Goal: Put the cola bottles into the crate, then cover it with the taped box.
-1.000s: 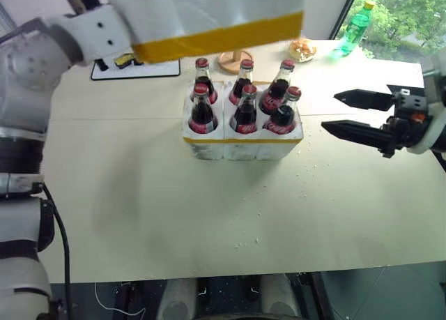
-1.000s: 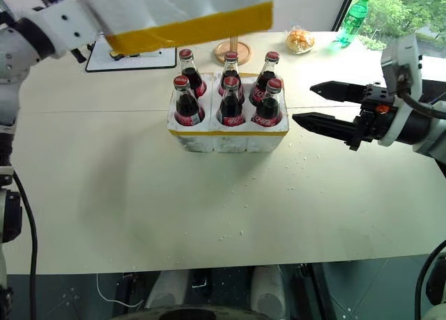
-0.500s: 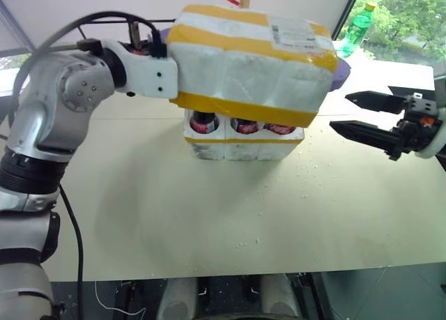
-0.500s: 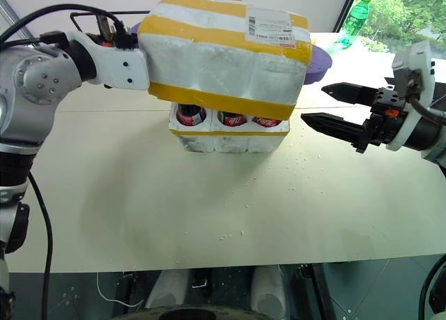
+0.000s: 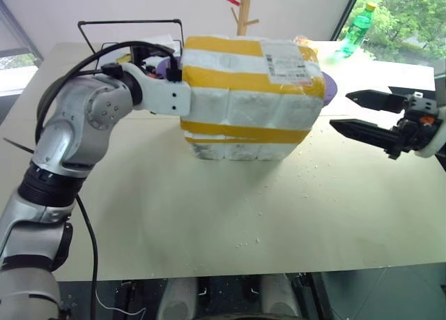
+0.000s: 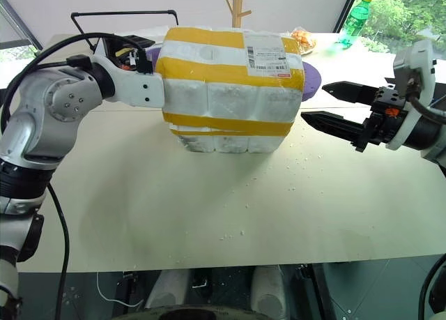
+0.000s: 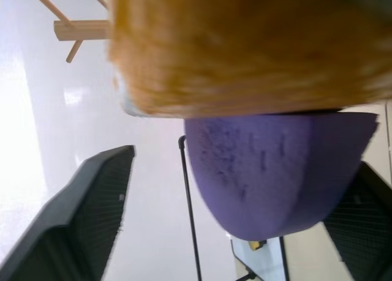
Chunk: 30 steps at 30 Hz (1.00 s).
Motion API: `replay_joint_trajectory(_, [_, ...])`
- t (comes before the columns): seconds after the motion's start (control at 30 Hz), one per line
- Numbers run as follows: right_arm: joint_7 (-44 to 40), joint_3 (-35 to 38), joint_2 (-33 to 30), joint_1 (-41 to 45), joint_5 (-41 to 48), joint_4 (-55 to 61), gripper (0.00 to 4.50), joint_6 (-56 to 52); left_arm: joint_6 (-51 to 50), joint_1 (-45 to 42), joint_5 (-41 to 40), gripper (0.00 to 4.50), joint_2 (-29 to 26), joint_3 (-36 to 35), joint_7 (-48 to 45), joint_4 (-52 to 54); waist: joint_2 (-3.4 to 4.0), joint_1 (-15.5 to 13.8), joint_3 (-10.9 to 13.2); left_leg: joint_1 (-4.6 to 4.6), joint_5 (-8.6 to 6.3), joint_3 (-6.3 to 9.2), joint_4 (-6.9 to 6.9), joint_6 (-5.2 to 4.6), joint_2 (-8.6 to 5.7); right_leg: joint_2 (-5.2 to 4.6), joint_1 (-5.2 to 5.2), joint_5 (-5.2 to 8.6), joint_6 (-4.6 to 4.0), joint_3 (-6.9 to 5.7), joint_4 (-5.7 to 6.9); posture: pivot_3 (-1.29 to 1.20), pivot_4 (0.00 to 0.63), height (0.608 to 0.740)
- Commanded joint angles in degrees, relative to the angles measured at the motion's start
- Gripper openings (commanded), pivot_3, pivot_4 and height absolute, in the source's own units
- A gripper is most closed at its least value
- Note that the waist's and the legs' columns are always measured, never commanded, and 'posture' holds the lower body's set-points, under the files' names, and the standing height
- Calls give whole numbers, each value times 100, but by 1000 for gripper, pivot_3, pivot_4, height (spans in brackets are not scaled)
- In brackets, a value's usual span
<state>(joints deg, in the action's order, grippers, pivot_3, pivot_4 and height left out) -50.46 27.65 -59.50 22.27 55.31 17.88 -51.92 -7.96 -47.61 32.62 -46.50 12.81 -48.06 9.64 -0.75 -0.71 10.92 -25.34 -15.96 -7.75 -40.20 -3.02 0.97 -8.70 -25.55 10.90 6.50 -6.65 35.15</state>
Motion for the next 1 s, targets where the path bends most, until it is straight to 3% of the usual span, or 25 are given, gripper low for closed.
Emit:
replay_joint_trajectory(0.03, [-12, 152, 14, 85, 56, 35, 4500, 152, -443, 156, -710, 4474, -109, -685, -427, 621, 0, -1, 0, 0, 0, 1, 0, 0, 1, 0, 0, 0, 0, 0, 1, 0, 150, 740])
replay_joint_trajectory(0.23, [-69, 174, 7, 11, 20, -11, 4500, 181, -234, 676, -1745, 4474, -807, -1551, -915, 416, 1, 1, 0, 5, 1, 1, 0, 2, 3, 0, 1, 1, 1, 0, -3, 0, 150, 740])
replay_joint_trajectory(0.4, [-110, 145, -13, 13, -18, -91, 4500, 220, -23, 1434, -3200, 4474, -1212, -2098, -1898, 136, 6, 7, -2, 8, 0, 2, 0, 1, 2, -2, 7, 1, 0, 0, -5, 0, 150, 740])
replay_joint_trajectory(0.5, [-155, 109, -19, 50, -31, -161, 4500, 243, -1281, 1498, -4506, 4474, -1045, -2560, -2323, -164, 6, -8, -2, 8, 1, 3, 0, 2, 4, -1, 7, 1, 0, -1, -5, 0, 150, 740])
replay_joint_trajectory(0.67, [-264, -8, -9, 28, -175, -294, 4500, 343, -4437, 709, -6903, 4474, -1198, -3224, -3041, -1249, 5, 6, -1, 7, 1, 8, -4, 3, 4, 2, 9, 3, 3, -4, -1, 0, 150, 740])
replay_joint_trajectory(0.77, [-303, -28, 5, -11, -205, -294, 4500, 361, -4950, 666, -7247, 4474, -1530, -3121, -3405, -1589, 8, 36, -2, 11, 1, 6, -2, 3, 1, 1, 12, 9, 13, -2, 5, 0, 150, 740])
replay_joint_trajectory(1.0, [-271, -42, 129, -146, -199, -148, 4500, 379, -4640, 1084, -7150, 4474, -1693, -2876, -3399, -1561, 7, 31, -1, 18, 1, 5, 3, 5, 0, -1, 17, 10, 11, -2, -3, 0, 150, 740])
